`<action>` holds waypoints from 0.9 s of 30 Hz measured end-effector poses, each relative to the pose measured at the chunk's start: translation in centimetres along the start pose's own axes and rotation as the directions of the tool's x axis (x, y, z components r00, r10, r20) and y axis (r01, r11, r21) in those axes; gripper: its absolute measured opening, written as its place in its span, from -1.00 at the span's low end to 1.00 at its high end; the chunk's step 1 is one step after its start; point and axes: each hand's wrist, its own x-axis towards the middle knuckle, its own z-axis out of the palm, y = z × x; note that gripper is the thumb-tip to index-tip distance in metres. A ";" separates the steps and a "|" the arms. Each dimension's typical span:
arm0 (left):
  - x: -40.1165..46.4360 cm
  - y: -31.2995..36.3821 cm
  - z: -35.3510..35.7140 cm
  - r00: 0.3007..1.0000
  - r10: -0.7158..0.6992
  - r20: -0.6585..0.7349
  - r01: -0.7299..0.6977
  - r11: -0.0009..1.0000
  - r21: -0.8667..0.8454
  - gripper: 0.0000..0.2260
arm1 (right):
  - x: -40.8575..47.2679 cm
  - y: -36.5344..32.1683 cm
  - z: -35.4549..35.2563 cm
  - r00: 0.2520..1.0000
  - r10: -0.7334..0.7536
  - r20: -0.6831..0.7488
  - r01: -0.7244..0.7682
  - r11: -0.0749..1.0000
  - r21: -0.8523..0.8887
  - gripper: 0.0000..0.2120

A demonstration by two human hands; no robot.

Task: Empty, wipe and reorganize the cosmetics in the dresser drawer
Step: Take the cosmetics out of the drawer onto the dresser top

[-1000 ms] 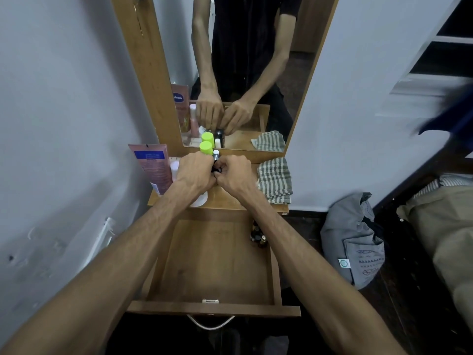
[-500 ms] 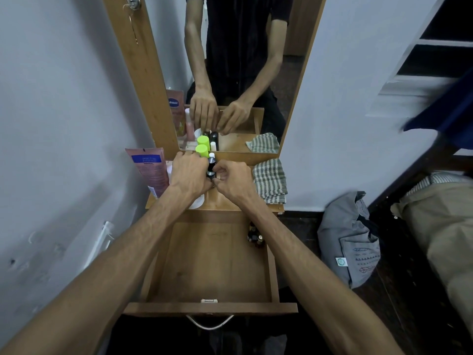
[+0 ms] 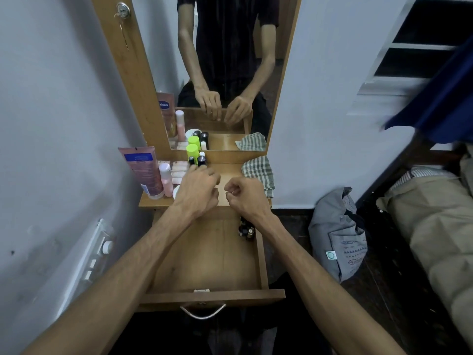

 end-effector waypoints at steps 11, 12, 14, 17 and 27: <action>-3.3 7.9 4.0 0.946 0.024 0.324 0.024 0.989 -0.144 -0.78 | -5.6 3.8 -1.5 0.960 0.187 0.209 -0.126 0.954 -0.273 -0.83; -3.4 8.3 4.5 0.939 0.022 0.344 0.036 0.986 -0.160 -0.78 | -5.9 4.1 -1.3 0.955 0.196 0.223 -0.126 0.948 -0.293 -0.82; -3.7 8.9 5.3 0.935 0.008 0.353 0.063 0.980 -0.188 -0.79 | -6.5 4.7 -1.0 0.950 0.194 0.246 -0.106 0.937 -0.333 -0.83; -3.8 9.6 6.3 0.937 -0.028 0.349 0.119 0.963 -0.240 -0.80 | -7.0 5.6 -0.5 0.944 0.187 0.273 -0.079 0.929 -0.361 -0.85; -4.6 10.2 8.2 0.919 -0.096 0.383 0.205 0.945 -0.256 -0.75 | -7.4 6.3 0.6 0.953 0.135 0.273 -0.016 0.918 -0.396 -0.82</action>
